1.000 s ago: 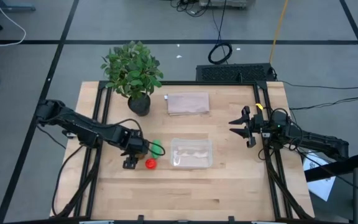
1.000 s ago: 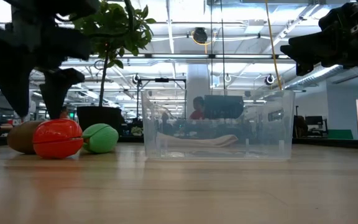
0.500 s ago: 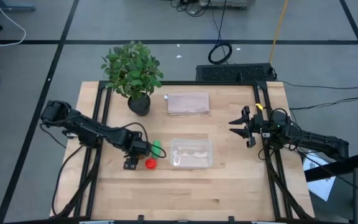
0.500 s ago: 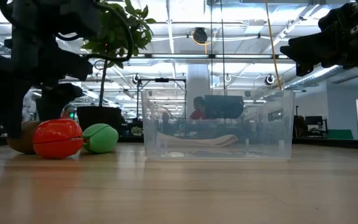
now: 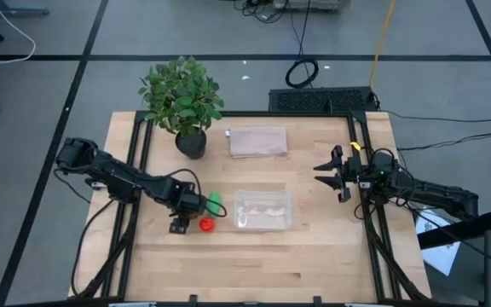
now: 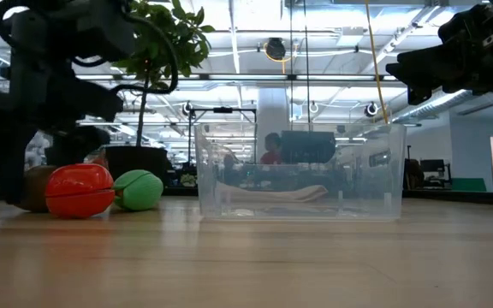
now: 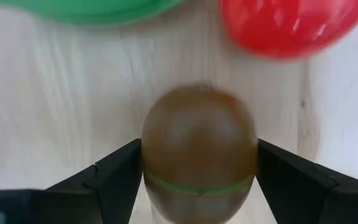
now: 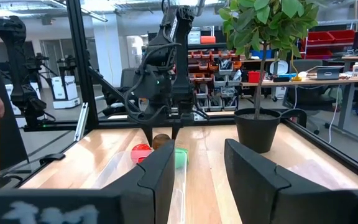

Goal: Pick and placing Produce into tupperware
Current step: Put the brown kiwi into the transparent bin

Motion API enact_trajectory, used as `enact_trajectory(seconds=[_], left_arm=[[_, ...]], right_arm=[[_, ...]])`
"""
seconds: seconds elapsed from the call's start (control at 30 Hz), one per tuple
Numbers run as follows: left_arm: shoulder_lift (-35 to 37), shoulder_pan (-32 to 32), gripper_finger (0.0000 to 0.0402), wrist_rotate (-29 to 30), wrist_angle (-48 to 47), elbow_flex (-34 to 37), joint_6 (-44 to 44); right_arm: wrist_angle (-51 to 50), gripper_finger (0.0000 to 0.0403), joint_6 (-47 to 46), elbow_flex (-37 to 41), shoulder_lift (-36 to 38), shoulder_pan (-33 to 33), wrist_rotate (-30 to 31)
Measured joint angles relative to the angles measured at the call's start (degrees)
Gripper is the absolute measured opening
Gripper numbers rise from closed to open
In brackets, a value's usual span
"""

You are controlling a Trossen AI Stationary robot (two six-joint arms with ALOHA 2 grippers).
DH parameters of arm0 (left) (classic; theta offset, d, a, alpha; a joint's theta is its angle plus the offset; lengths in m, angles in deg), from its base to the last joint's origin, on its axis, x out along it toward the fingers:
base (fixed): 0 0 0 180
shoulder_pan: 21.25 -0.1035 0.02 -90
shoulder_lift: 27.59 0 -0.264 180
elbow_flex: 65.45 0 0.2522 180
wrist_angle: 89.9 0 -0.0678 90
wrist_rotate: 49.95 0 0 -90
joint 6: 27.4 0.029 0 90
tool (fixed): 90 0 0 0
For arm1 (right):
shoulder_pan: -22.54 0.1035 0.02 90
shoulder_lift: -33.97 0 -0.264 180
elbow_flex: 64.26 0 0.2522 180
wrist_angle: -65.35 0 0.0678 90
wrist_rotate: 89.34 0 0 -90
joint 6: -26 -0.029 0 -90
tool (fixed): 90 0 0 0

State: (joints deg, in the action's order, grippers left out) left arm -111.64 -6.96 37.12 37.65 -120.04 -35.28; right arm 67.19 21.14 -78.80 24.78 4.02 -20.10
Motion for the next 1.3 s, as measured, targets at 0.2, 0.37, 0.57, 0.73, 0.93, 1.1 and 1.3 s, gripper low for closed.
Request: enact_trajectory(seconds=[0.2,0.37,0.57,0.73,0.93,1.1,1.3], left_arm=[[0.00,0.00,0.0292,0.15,0.67,0.66,-0.01],[0.00,0.00,0.0292,0.44,3.95,0.66,1.21],[0.00,-0.19,0.0292,0.46,4.31,0.67,1.35],[0.00,-0.91,0.0291,0.43,4.58,1.82,1.27],[0.22,-1.85,0.0245,0.23,6.24,3.48,1.19],[0.22,-2.10,0.0222,-0.74,6.22,3.22,1.18],[0.32,-2.10,0.0222,0.13,3.62,1.01,2.18]], right_arm=[[0.00,0.0132,0.00,-0.02,0.00,0.02,0.01],[0.00,0.0132,-0.02,0.00,0.00,0.00,0.00],[0.00,0.0132,-0.02,-0.01,0.00,0.00,0.00],[-0.02,0.0132,-0.01,-0.01,0.00,0.00,0.00],[-0.02,0.0132,-0.02,-0.01,0.00,0.00,0.00],[-0.04,0.0132,-0.02,0.00,-0.01,0.00,0.00],[-0.04,0.0132,-0.02,0.00,-0.02,0.01,0.00]])
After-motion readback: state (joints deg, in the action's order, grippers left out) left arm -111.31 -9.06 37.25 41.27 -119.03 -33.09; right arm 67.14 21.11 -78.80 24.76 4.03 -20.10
